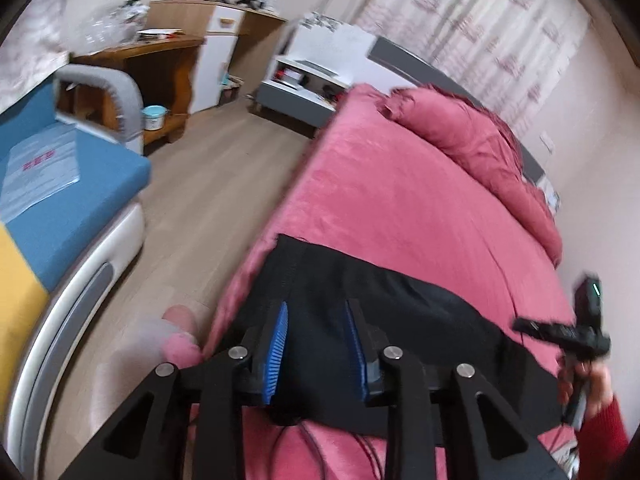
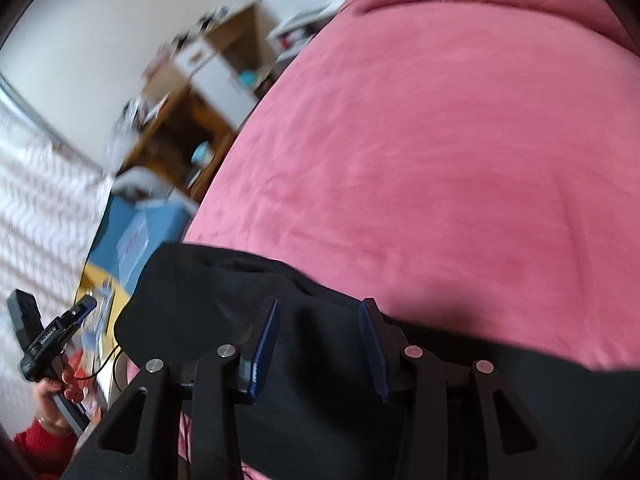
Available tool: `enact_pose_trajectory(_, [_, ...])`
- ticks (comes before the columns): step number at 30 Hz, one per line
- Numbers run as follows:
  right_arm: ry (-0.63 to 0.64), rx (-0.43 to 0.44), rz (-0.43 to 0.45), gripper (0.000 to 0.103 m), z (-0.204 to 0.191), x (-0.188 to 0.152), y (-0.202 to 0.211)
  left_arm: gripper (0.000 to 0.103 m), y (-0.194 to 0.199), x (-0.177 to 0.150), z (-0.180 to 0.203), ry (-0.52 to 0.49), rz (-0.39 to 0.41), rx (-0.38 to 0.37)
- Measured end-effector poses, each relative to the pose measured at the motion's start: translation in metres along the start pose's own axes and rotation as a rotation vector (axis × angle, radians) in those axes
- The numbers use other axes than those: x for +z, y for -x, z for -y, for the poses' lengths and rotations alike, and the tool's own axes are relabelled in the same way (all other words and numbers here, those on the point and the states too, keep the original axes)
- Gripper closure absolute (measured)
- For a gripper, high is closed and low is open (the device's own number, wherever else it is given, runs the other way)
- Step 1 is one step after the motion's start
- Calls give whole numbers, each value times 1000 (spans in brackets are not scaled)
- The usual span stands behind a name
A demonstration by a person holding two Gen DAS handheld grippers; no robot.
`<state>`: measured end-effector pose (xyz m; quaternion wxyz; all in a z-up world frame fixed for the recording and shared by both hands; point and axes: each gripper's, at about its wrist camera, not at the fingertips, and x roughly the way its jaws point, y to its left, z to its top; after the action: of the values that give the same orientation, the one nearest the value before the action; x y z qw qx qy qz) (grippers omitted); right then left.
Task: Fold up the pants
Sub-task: 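Lay the folded pants flat on the bed with both grippers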
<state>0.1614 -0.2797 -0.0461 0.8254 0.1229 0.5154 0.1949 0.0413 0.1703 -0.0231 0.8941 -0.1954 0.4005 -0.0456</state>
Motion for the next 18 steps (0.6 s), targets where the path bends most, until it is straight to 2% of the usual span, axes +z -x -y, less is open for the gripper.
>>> enact_pose_trajectory(4, [-5,11,-125,56,6,29,-39,72,-36,-14,53,-193,-92,-21])
enact_pose_trajectory(8, [-15,103,-221,52,16,21,-46,72,-76,-31,101,-344,-169,-42])
enact_pose_trajectory(11, [-17,167,-279,48,20,8,-50,72,-100,-42,117,-390,-201,-36])
enact_pose_trajectory(14, [-39,236,-336,37,21,4,-64,72,-123,-52,118,-393,-237,-12])
enact_pose_trajectory(16, [-75,293,-361,35,19,6,-80,72,-128,-56,115,-384,-242,-14])
enact_pose_trajectory(18, [-82,297,-371,36,15,10,-97,72,-129,-60,112,-386,-238,-16])
